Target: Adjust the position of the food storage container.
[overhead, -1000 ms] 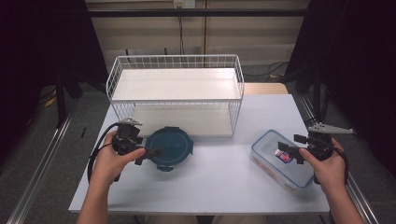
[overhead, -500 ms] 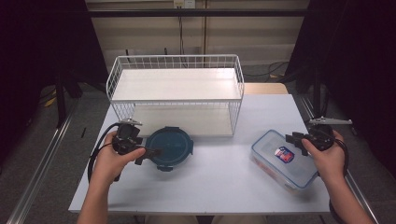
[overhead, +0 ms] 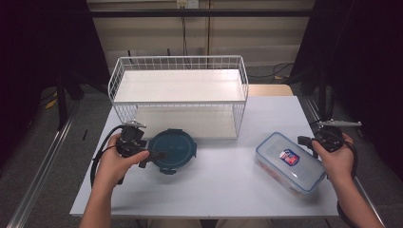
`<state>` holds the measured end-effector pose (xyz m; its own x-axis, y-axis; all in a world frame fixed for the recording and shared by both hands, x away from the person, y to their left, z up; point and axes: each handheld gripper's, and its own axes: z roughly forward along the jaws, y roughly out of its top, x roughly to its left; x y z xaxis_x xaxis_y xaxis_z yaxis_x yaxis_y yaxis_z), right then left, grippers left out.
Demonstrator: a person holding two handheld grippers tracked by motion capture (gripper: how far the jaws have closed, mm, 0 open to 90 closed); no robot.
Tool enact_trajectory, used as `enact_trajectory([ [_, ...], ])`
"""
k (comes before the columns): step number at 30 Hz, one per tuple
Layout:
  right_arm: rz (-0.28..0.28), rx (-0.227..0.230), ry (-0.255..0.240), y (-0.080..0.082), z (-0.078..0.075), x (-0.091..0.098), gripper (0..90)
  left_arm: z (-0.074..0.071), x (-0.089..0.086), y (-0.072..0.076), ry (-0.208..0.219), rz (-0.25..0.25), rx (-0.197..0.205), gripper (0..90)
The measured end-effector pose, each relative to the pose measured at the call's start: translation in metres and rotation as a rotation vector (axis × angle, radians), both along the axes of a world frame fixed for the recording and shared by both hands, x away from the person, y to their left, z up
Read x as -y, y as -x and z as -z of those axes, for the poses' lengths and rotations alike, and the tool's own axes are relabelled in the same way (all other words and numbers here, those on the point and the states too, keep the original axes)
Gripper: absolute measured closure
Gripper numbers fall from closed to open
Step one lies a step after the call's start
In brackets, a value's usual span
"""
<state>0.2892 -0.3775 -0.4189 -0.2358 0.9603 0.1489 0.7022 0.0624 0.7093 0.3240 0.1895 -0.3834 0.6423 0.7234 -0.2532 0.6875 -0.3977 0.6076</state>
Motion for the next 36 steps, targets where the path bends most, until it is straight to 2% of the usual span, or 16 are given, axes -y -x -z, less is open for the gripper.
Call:
enact_trajectory([
  [5, -0.02, -0.005, 0.013, -0.007, 0.003, -0.005, 90.0, 0.001, 0.001, 0.0, -0.005, -0.012, 0.0, 4.7],
  [11, -0.021, -0.027, 0.023, -0.014, 0.003, -0.008, 90.0, 0.001, -0.001, 0.0, -0.005, -0.006, 0.001, 4.7],
  [15, -0.032, -0.025, 0.035, -0.017, 0.002, -0.012, 90.0, 0.001, 0.0, 0.0, -0.007, -0.006, 0.001, 4.7],
  [17, -0.036, -0.022, 0.006, -0.019, 0.001, -0.015, 90.0, 0.001, 0.001, 0.0, -0.001, -0.015, -0.001, 4.7],
  [20, -0.061, -0.006, -0.002, -0.021, -0.001, -0.021, 90.0, 0.001, 0.001, 0.0, -0.001, -0.009, -0.001, 4.7],
  [22, -0.086, -0.042, -0.057, -0.022, -0.003, -0.026, 90.0, 0.001, 0.001, 0.0, -0.006, -0.011, 0.001, 4.7],
  [23, -0.096, -0.045, -0.043, -0.023, -0.003, -0.03, 90.0, 0.001, 0.001, 0.001, -0.006, -0.011, 0.002, 4.8],
  [24, -0.099, -0.033, -0.008, -0.024, -0.003, -0.034, 90.0, 0.001, 0.0, 0.0, -0.014, -0.005, 0.003, 4.8],
  [25, -0.093, -0.025, 0.007, -0.024, -0.004, -0.036, 90.0, 0.001, 0.001, 0.001, 0.0, -0.024, 0.003, 4.7],
  [26, -0.081, -0.008, 0.007, -0.025, -0.005, -0.035, 90.0, 0.0, -0.001, 0.001, -0.018, -0.004, 0.005, 4.8],
  [28, -0.067, 0.008, 0.019, -0.027, -0.006, -0.031, 90.0, 0.0, -0.001, 0.001, -0.016, -0.005, 0.004, 4.8],
  [30, -0.059, -0.019, 0.004, -0.028, -0.004, -0.027, 90.0, 0.0, -0.003, 0.001, -0.009, -0.008, 0.006, 4.8],
  [32, -0.06, -0.031, 0.016, -0.028, -0.003, -0.025, 90.0, -0.001, -0.003, 0.001, -0.001, -0.016, 0.008, 4.8],
  [33, -0.06, -0.032, 0.024, -0.027, -0.002, -0.024, 90.0, -0.001, -0.004, 0.001, -0.015, -0.009, 0.009, 4.8],
  [36, -0.061, -0.039, 0.016, -0.028, -0.001, -0.022, 90.0, -0.001, -0.004, 0.002, -0.003, -0.022, 0.01, 4.9],
])
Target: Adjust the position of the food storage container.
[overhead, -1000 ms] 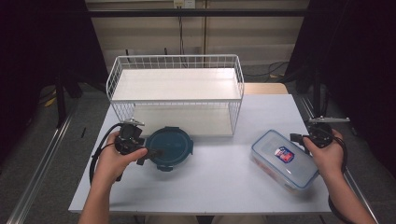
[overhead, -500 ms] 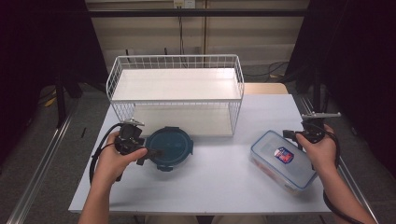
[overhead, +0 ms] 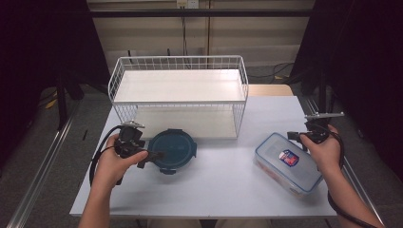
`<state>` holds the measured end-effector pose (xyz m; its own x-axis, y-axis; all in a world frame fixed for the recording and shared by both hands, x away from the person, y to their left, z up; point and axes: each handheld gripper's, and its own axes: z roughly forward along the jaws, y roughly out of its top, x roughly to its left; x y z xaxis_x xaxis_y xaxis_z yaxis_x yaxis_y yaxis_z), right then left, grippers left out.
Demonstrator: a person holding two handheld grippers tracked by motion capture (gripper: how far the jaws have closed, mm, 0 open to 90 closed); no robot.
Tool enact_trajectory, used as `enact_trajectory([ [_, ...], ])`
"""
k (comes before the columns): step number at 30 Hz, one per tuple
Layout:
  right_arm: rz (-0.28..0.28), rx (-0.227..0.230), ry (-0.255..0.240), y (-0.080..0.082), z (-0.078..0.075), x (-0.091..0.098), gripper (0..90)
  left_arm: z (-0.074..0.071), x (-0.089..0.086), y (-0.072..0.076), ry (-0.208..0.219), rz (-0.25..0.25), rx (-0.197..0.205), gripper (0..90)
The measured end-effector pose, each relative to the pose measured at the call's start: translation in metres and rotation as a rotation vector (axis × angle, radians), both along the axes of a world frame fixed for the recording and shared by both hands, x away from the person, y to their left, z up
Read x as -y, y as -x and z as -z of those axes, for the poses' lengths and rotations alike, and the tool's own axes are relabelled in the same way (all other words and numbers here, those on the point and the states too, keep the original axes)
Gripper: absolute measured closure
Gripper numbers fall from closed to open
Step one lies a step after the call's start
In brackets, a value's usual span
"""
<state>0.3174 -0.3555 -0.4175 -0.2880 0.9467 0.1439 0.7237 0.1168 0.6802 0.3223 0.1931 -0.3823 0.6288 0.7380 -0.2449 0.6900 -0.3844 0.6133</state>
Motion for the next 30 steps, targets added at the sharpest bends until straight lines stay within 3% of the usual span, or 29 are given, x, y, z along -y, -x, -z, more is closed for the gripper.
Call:
enact_trajectory([
  [13, -0.004, -0.04, -0.037, -0.012, 0.004, -0.006, 90.0, -0.003, -0.008, -0.002, 0.013, -0.014, 0.012, 5.2],
  [14, -0.004, -0.04, -0.037, -0.012, 0.004, -0.006, 90.0, -0.003, -0.007, -0.001, 0.031, -0.042, 0.016, 5.2],
  [15, -0.008, -0.045, -0.029, -0.012, 0.003, -0.01, 90.0, -0.005, -0.01, -0.001, 0.018, -0.024, 0.015, 5.2],
  [19, -0.026, -0.031, -0.028, -0.013, 0.003, -0.013, 90.0, -0.007, -0.01, 0.0, 0.031, -0.035, 0.025, 5.2],
  [23, -0.043, -0.036, -0.057, -0.012, 0.004, -0.017, 90.0, -0.008, -0.009, 0.001, 0.032, -0.03, 0.024, 5.3],
  [30, -0.087, -0.033, -0.066, -0.006, 0.003, -0.025, 90.0, -0.002, 0.006, 0.002, 0.009, 0.008, 0.015, 5.4],
])
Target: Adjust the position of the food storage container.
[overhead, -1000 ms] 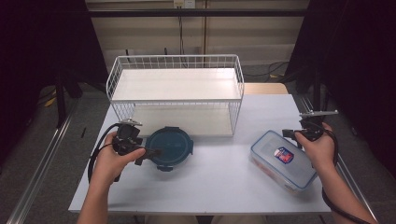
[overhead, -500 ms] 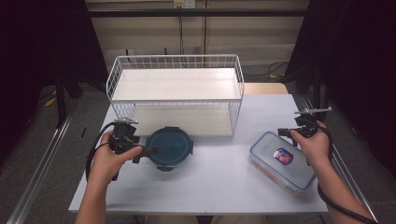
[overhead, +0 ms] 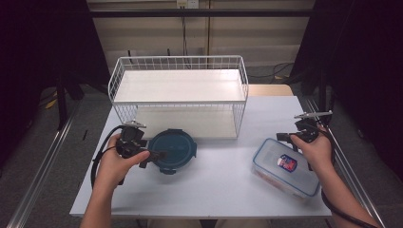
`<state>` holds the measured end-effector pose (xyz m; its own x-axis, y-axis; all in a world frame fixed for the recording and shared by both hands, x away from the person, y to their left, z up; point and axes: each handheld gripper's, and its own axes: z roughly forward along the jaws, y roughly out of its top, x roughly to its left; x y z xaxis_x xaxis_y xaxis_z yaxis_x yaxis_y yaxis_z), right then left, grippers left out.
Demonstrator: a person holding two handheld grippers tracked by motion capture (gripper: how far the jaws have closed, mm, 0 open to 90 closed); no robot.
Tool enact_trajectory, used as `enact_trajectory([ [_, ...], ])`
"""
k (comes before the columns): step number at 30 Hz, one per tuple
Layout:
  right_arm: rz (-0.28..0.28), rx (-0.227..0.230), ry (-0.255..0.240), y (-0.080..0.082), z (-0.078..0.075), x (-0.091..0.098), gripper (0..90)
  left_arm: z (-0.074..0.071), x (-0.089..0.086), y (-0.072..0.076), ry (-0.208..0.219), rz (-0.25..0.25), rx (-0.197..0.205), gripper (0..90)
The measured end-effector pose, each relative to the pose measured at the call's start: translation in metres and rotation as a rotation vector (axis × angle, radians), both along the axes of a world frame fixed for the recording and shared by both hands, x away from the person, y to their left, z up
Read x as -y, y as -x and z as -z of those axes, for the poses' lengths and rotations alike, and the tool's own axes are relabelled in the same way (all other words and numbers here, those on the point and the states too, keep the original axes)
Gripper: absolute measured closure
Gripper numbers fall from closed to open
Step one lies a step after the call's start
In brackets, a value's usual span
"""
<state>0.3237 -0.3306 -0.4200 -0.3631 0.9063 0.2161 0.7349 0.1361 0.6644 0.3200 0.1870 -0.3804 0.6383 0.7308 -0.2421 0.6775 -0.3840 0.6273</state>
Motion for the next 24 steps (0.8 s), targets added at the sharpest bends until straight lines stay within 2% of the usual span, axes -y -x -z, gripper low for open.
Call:
enact_trajectory([
  [1, 0.0, 0.0, 0.0, 0.0, 0.0, 0.0, 90.0, 0.001, 0.003, 0.001, 0.011, -0.012, 0.0, 5.4],
  [2, -0.005, 0.008, 0.0, 0.001, 0.0, 0.0, 90.0, 0.001, 0.003, 0.0, -0.006, 0.005, -0.001, 5.4],
  [3, -0.002, 0.001, -0.018, 0.003, 0.0, -0.001, 90.0, 0.002, 0.006, 0.001, -0.002, 0.006, -0.001, 5.4],
  [8, -0.013, 0.004, -0.018, 0.007, -0.002, -0.001, 90.0, 0.003, 0.01, 0.0, -0.009, 0.026, -0.001, 5.4],
  [10, -0.014, 0.005, -0.013, 0.009, -0.004, -0.001, 90.0, 0.003, 0.012, 0.0, -0.002, 0.026, 0.001, 5.4],
  [11, -0.008, 0.03, -0.014, 0.011, -0.005, 0.0, 90.0, 0.003, 0.013, 0.0, 0.001, 0.024, 0.0, 5.4],
  [12, -0.008, 0.03, -0.014, 0.011, -0.005, 0.0, 90.0, 0.003, 0.014, -0.001, 0.014, 0.028, -0.005, 5.4],
  [14, 0.009, 0.06, -0.019, 0.016, -0.009, 0.005, 90.0, 0.003, 0.016, -0.001, -0.001, 0.029, 0.002, 5.4],
  [18, 0.032, 0.059, -0.019, 0.024, -0.013, 0.011, 90.0, 0.004, 0.023, -0.002, 0.012, 0.047, 0.001, 5.4],
  [20, 0.045, 0.066, -0.014, 0.034, -0.015, 0.018, 90.0, 0.004, 0.026, -0.002, 0.016, 0.05, 0.001, 5.4],
  [24, 0.058, 0.063, -0.005, 0.045, -0.014, 0.024, 90.0, 0.003, 0.028, -0.004, 0.018, 0.067, -0.002, 5.4],
])
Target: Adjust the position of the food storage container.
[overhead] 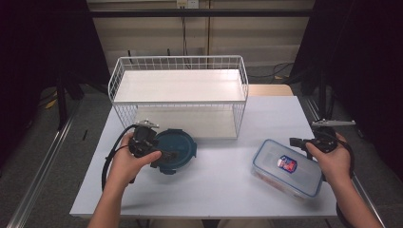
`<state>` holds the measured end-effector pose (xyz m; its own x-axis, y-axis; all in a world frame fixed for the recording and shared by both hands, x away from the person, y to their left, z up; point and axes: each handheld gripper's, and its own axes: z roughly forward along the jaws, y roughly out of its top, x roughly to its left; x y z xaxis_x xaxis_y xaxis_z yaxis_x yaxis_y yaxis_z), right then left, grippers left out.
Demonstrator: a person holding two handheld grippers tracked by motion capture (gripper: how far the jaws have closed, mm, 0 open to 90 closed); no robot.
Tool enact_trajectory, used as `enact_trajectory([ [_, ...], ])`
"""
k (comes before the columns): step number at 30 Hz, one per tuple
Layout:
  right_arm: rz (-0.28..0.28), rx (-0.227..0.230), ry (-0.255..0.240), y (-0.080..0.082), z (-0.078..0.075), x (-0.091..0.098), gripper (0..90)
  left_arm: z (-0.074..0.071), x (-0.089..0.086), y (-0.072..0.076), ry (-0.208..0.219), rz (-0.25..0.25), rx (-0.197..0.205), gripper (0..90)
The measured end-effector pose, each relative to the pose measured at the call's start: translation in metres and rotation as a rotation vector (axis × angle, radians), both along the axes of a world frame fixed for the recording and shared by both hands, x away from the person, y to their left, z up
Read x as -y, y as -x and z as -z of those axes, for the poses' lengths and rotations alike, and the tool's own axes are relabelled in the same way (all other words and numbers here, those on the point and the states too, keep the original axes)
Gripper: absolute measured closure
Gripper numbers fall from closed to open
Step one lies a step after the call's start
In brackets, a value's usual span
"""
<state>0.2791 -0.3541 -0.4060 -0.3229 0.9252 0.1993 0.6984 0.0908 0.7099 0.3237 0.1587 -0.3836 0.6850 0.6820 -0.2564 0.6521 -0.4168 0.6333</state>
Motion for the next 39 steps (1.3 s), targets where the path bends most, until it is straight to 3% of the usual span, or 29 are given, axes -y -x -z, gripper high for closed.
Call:
enact_trajectory([
  [13, 0.088, 0.002, -0.031, 0.04, 0.01, 0.029, 90.0, 0.002, 0.016, -0.006, 0.01, 0.034, -0.005, 5.4],
  [19, 0.122, 0.014, -0.012, 0.054, 0.007, 0.041, 90.0, 0.002, 0.022, -0.008, -0.001, 0.053, -0.007, 5.4],
  [39, 0.169, 0.011, 0.013, 0.075, 0.009, 0.062, 90.0, 0.002, 0.026, -0.009, -0.003, 0.05, 0.0, 5.4],
])
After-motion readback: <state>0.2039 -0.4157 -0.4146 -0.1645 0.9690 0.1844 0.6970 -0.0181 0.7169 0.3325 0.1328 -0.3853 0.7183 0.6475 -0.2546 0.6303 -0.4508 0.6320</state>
